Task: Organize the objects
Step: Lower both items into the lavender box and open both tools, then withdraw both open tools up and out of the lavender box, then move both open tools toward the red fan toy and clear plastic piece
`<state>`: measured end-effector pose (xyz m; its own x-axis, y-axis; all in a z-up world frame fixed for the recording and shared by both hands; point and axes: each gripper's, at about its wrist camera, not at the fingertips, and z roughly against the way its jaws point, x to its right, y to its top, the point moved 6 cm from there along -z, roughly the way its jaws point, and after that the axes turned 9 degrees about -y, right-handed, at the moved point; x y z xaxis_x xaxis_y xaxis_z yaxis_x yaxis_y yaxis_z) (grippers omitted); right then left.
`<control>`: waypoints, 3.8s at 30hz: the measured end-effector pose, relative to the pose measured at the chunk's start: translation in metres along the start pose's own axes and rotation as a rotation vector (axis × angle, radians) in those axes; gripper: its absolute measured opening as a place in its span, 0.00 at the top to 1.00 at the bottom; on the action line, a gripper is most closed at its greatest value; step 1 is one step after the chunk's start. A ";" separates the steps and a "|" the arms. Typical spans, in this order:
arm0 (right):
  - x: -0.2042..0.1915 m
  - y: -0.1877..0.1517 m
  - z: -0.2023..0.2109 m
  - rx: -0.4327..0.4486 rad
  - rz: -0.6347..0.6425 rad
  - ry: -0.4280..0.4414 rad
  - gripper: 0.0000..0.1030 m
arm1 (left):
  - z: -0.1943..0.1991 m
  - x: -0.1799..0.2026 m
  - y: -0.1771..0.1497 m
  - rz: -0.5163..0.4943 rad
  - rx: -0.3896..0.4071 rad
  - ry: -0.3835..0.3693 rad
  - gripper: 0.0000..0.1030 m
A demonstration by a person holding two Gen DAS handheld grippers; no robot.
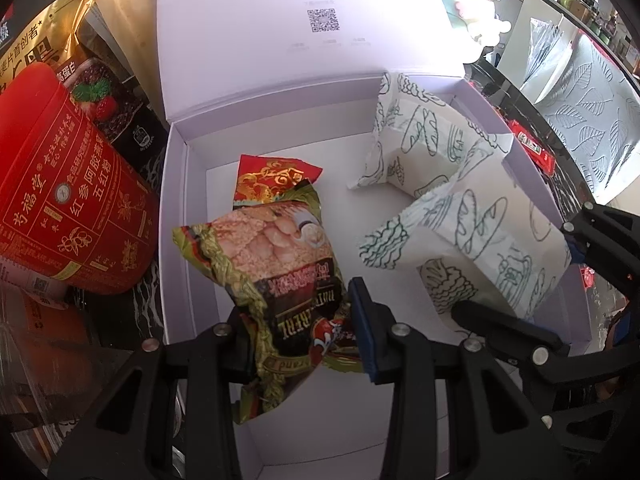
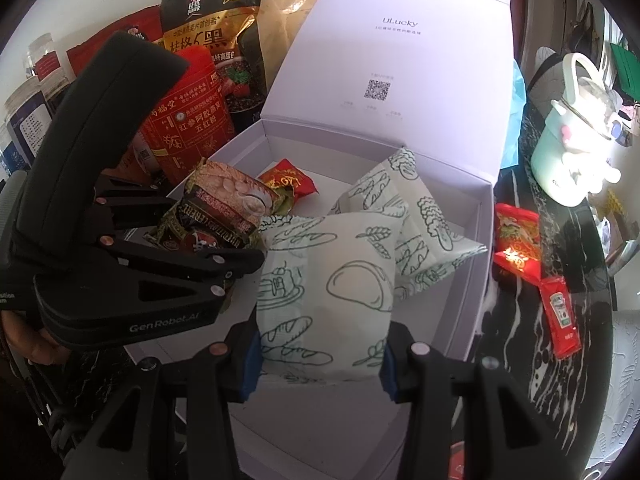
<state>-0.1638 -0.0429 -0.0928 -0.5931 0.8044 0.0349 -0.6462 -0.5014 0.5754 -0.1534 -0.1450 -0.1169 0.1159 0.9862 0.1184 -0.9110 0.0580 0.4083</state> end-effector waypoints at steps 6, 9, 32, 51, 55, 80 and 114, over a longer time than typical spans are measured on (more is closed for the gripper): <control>0.000 -0.003 -0.005 -0.012 0.007 -0.021 0.51 | 0.000 -0.004 -0.002 0.013 -0.009 0.013 0.65; 0.001 -0.004 -0.005 -0.020 0.007 -0.025 0.47 | 0.001 -0.006 -0.003 0.024 -0.014 0.015 0.64; -0.004 -0.005 0.037 0.057 0.016 -0.053 0.38 | 0.054 -0.001 -0.012 0.017 0.087 0.061 0.54; -0.015 -0.022 0.101 0.147 0.023 -0.113 0.38 | 0.106 0.031 -0.031 -0.001 0.168 0.062 0.51; -0.016 -0.029 0.112 0.155 0.019 -0.127 0.38 | 0.110 0.038 -0.036 -0.009 0.177 0.059 0.51; 0.020 -0.099 0.168 0.160 -0.108 -0.250 0.38 | 0.112 0.135 -0.059 -0.179 0.173 -0.040 0.50; 0.113 -0.163 0.141 0.066 -0.285 -0.276 0.38 | 0.035 0.233 -0.047 -0.350 0.074 -0.210 0.51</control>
<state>-0.0575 0.1745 -0.0671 -0.2373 0.9682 0.0789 -0.7287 -0.2311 0.6447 -0.0696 0.0765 -0.0772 0.4989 0.8554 0.1393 -0.7721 0.3657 0.5197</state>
